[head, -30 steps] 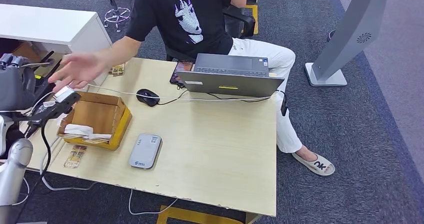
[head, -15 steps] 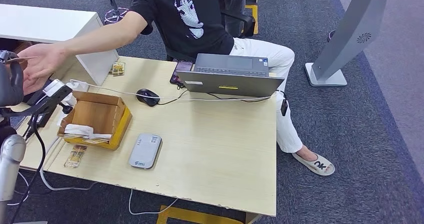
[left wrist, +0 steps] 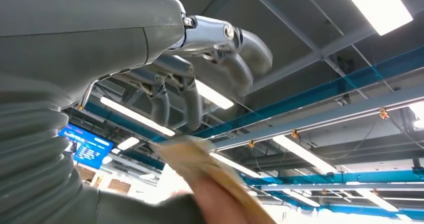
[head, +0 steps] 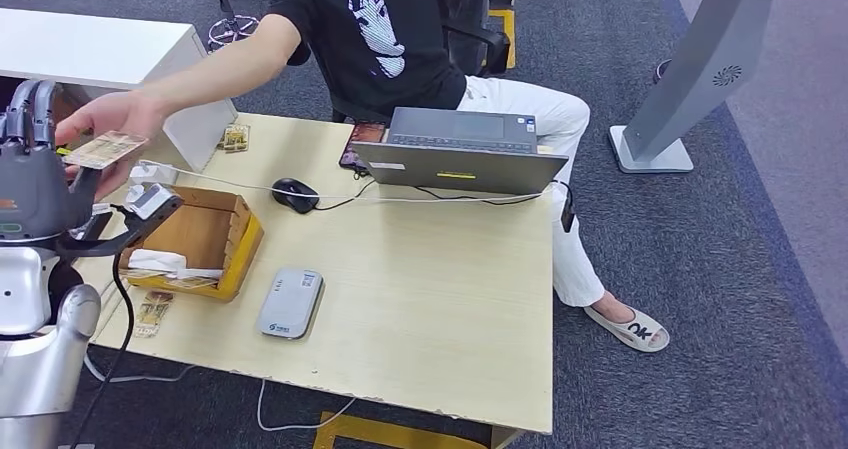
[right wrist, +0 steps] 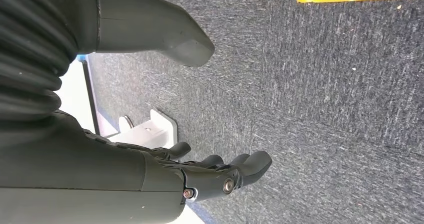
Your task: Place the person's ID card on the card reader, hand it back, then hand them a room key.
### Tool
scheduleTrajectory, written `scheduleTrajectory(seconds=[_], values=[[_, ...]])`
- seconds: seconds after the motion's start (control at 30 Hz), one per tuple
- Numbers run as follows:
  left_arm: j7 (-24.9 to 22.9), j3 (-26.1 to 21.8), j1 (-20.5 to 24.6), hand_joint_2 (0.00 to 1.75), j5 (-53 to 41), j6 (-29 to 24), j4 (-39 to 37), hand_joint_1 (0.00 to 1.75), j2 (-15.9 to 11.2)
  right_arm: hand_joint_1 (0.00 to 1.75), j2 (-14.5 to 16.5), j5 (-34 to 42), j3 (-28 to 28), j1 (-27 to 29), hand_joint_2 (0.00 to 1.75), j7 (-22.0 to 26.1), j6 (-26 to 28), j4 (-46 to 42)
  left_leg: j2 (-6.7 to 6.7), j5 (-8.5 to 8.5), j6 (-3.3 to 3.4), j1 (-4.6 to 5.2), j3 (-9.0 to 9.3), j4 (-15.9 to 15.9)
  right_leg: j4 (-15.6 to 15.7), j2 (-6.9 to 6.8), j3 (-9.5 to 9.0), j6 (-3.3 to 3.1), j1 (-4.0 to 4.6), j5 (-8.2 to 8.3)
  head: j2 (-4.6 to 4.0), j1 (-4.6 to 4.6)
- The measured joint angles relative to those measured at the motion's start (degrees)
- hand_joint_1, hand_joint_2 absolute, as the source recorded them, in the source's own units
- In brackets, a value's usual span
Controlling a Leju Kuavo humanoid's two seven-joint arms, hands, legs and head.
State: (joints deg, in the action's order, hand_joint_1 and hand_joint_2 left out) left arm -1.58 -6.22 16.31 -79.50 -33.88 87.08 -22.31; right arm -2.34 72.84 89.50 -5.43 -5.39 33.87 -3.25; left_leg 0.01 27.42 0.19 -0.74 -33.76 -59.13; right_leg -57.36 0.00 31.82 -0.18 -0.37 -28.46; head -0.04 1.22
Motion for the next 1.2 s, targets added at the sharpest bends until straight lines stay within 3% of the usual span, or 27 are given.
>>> scheduleTrajectory(seconds=[1.0, 1.1, 1.2], values=[[1.5, 0.1, -4.9, 1.75, 6.6, -1.9, -0.1, 0.00, 2.6, 0.00, 0.0, -1.2, 0.0, 0.2, 1.75, -1.2, -0.9, 0.0, 0.01, 0.01, 0.00, -0.02, -0.02, 0.0, 0.0, 0.02, 0.00, -0.01, 0.00, -0.01, 0.00, 0.01], [3.1, 0.0, -7.9, 1.75, 9.6, 0.1, 1.4, 0.00, 2.6, 0.00, 0.0, -0.1, -0.1, 0.4, 1.75, -1.3, -0.8, 0.0, 0.08, 0.04, -0.01, -0.02, -0.01, 0.0, 0.0, 0.11, 0.00, -0.01, 0.00, -0.01, 0.00, 0.01], [4.2, -0.7, -14.4, 1.75, 11.9, 3.3, 6.2, 0.00, 2.6, 0.00, 0.0, 1.3, -0.4, 1.0, 1.75, -1.8, -0.8, 0.0, 0.20, 0.12, -0.01, -0.02, -0.01, 0.0, 0.0, 0.24, 0.05, -0.01, 0.00, -0.04, 0.00, 0.01]])
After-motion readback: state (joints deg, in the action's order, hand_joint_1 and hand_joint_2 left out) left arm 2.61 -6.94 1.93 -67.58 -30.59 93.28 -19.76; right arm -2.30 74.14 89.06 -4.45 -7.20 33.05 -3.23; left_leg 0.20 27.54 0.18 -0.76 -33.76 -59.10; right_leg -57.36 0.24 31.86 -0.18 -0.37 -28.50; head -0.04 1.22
